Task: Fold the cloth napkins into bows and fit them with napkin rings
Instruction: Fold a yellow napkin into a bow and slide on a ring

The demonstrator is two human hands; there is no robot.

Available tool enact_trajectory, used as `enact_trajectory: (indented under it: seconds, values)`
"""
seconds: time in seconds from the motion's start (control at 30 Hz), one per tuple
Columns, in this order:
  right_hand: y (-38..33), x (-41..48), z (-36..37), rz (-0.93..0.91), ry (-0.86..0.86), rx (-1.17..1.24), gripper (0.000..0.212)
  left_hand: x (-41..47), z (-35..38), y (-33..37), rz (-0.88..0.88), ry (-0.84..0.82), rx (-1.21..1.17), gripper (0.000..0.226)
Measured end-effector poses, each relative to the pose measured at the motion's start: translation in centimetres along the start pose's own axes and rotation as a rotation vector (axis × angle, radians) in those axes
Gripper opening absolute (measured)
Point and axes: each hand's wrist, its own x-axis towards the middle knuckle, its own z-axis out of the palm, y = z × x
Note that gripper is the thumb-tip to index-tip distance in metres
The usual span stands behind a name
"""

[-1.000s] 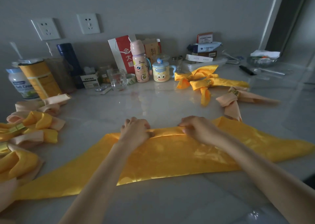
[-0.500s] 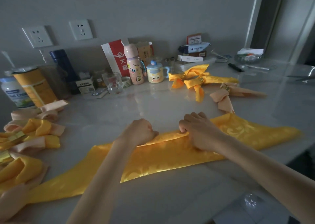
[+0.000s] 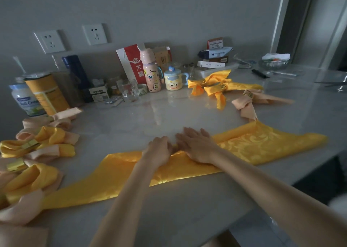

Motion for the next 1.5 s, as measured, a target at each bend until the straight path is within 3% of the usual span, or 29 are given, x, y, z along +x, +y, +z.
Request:
enact_trajectory:
  seconds: [0.17,0.4,0.5,0.6,0.8,1.2,1.4,1.5]
  values:
    - [3.8,-1.5,-0.6,0.166,-0.059,-0.068,0.064,-0.1,0.4,-0.8,-0.012,0.001,-0.083,0.027]
    - [10.0,-3.8,-1.5,0.334,0.027,-0.017,0.062,-0.5,0.7,-0.5,-0.016,0.054,-0.165,0.025]
    - [9.6,-4.4,-1.3,0.253,0.167,0.007,0.053,-0.9,0.7,-0.8,0.021,0.092,-0.233,0.019]
    - [8.3,-4.8,-1.8,0.083,0.267,0.13,0.04,-1.4,0.2,-1.0,0.071,0.108,-0.188,0.029]
    - [7.0,-5.0,-2.5,-0.005,0.223,0.263,0.035,-1.9,-0.9,-0.6,0.122,0.066,-0.003,0.037]
    - [6.2,-5.2,-2.1,-0.111,0.436,0.047,0.013,-2.4,-1.1,0.3,0.14,0.19,0.159,0.025]
    - [5.8,-5.9,-2.3,-0.17,0.403,-0.036,0.01,-3.1,-1.5,1.4,0.127,0.128,-0.175,0.018]
    - [5.8,-6.2,-2.8,-0.226,0.38,-0.13,0.022,-3.0,-1.2,1.4,0.109,0.097,-0.152,0.021]
